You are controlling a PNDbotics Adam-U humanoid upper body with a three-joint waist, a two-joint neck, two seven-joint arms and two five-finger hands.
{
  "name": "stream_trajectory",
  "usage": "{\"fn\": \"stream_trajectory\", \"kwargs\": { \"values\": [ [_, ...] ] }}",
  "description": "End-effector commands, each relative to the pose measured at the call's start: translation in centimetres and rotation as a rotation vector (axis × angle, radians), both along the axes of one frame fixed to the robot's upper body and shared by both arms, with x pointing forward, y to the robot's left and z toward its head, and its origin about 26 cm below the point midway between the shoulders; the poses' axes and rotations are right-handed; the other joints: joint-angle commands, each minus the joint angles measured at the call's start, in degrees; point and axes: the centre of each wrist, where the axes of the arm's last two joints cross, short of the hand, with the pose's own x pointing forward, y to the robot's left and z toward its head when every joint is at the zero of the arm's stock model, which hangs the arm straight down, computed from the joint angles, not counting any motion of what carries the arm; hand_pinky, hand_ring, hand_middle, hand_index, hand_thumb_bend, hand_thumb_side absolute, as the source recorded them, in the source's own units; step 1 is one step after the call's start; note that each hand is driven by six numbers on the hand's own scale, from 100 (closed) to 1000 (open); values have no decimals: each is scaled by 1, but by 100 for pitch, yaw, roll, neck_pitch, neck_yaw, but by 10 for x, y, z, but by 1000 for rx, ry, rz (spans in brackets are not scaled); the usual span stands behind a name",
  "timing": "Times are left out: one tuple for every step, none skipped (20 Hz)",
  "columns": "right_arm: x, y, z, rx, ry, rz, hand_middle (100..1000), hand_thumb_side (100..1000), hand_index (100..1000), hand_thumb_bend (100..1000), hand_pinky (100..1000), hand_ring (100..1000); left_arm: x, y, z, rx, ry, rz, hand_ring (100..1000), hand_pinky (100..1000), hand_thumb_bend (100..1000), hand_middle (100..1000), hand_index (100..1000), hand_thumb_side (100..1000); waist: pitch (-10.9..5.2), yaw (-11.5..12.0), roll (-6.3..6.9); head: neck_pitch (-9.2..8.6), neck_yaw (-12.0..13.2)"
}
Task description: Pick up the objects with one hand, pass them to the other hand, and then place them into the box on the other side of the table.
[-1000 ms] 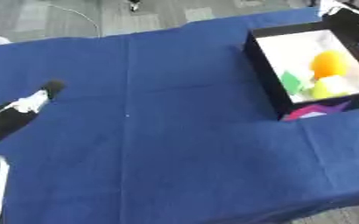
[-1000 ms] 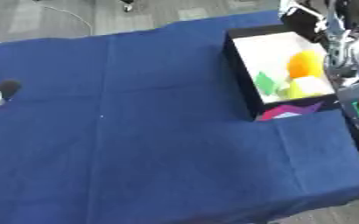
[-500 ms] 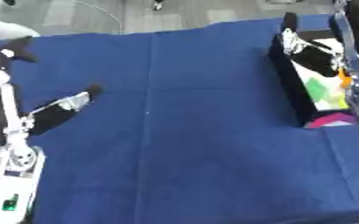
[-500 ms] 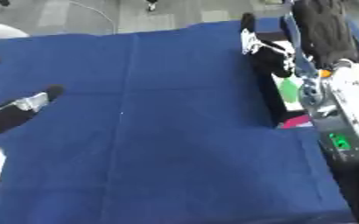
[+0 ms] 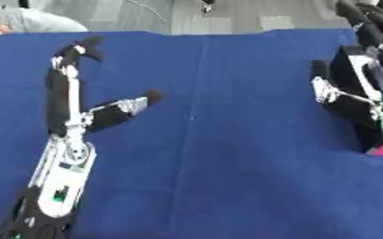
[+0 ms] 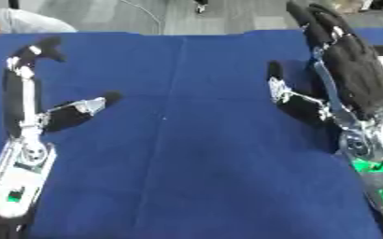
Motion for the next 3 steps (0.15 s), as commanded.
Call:
{"fn": "stream_trajectory", "kwargs": {
  "values": [
    [-4,-2,5,-9,-2,19,859,282,1000,100,647,968,-2,-3,6,1,-23,-30,616,774,949,483,758,494,-191,3,-84,-15,-31],
    [-4,-2,3,-5,12,18,857,278,1000,100,638,977,-2,-5,6,-1,-25,-37,615,773,947,483,757,495,-194,5,-88,-15,-64],
    [-5,-2,2,-1,28,18,857,276,1000,100,638,978,-3,-6,6,-4,-27,-44,615,773,948,482,757,496,-197,2,-90,-15,-94]
  ]
}}
